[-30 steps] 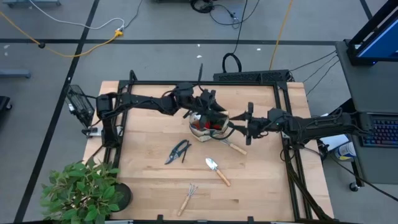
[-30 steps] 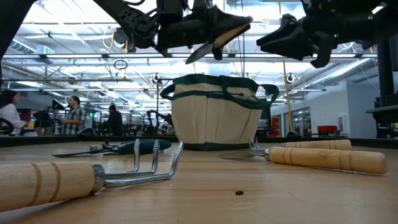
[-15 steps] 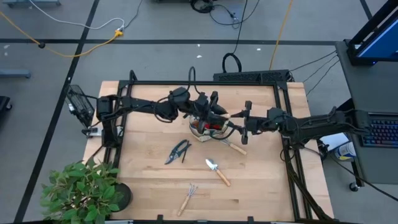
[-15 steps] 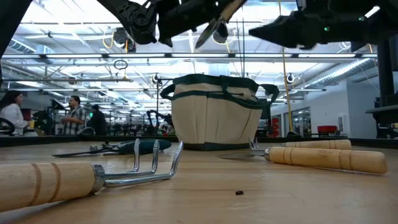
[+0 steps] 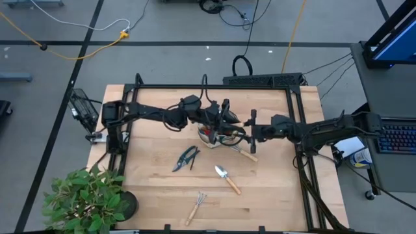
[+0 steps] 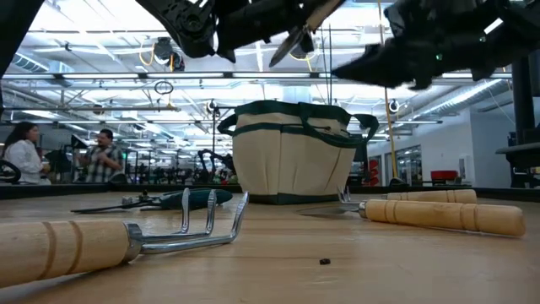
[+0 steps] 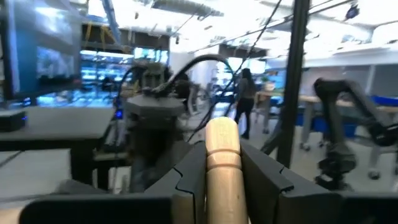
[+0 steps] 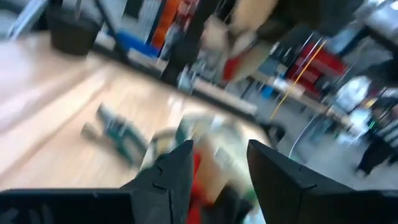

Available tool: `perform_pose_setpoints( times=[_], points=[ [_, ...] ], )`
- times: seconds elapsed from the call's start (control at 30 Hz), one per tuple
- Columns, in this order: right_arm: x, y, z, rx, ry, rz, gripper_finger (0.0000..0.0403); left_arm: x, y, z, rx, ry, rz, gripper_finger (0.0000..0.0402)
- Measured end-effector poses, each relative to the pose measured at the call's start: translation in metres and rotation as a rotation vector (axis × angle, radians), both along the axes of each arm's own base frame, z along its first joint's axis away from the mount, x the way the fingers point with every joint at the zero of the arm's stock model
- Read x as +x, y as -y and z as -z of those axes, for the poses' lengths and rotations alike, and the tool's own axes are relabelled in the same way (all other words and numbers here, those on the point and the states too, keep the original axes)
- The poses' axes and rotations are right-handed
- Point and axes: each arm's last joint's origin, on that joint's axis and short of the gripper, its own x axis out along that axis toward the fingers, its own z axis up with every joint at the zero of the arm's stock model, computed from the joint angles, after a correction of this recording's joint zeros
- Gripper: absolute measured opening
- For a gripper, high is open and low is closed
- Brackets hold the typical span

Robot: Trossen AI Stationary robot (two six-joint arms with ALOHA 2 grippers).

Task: Pick & Place Garden tools in Gardening bag
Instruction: Put the left trowel into the gardening bag

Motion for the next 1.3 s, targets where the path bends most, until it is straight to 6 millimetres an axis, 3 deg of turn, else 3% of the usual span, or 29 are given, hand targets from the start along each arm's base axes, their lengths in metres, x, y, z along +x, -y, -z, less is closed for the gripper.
perform_pose_setpoints(
  times=[0.43,0.67,1.17,1.3],
  points=[
    [-0.003,0.000,0.016,-0.018,-0.166,-0.007,0.0141,0.018,-0.022,0.054,-0.094,-0.148,-0.192,0.0087],
    [-0.003,0.000,0.017,-0.048,-0.175,-0.010,0.0141,0.020,-0.027,0.072,-0.070,-0.281,-0.348,0.0090],
    [-0.004,0.003,0.018,-0.105,-0.196,0.081,0.0141,0.022,-0.003,0.069,-0.008,-0.310,-0.481,0.0092],
    [-0.004,0.003,0.020,-0.104,-0.222,0.079,0.0141,0.020,0.001,0.067,-0.005,-0.341,-0.595,0.0092]
  ],
)
